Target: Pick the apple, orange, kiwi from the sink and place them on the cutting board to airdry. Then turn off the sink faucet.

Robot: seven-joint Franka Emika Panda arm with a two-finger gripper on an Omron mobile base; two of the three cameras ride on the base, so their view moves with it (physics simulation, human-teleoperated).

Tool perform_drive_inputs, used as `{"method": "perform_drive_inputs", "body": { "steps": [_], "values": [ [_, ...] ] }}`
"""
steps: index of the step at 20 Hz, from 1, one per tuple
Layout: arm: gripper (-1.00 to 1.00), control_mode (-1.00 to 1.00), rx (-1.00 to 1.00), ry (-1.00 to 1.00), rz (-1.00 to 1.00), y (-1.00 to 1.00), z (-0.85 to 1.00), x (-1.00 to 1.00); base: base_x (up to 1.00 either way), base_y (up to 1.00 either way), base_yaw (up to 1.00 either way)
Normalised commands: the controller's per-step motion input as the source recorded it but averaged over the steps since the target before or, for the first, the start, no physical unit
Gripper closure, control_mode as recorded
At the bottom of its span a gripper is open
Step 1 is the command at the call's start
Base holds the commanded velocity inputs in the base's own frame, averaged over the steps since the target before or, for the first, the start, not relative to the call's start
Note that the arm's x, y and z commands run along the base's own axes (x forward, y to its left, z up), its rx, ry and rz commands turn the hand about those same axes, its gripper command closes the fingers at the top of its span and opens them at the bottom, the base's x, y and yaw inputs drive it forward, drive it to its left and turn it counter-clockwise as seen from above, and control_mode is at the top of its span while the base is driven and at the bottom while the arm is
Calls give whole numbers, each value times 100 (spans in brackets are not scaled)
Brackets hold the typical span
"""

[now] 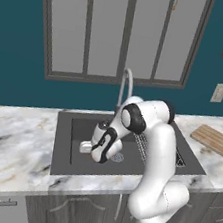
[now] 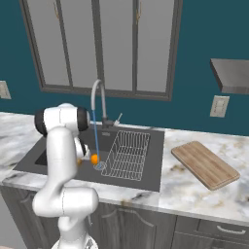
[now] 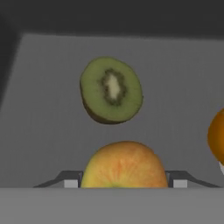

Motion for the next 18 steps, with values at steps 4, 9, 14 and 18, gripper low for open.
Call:
{"method": "perform_drive_inputs", "body": {
  "steps": [4, 9, 14, 18],
  "values": [
    [100, -100, 1, -4, 0, 0, 57, -25, 0, 0, 0],
    [100, -100, 0, -7, 0, 0, 80, -38, 0, 0, 0],
    [100, -100, 0, -5, 0, 0, 92, -37, 0, 0, 0],
    [100, -100, 0, 0, 0, 0, 95, -32, 0, 0, 0]
  ]
}}
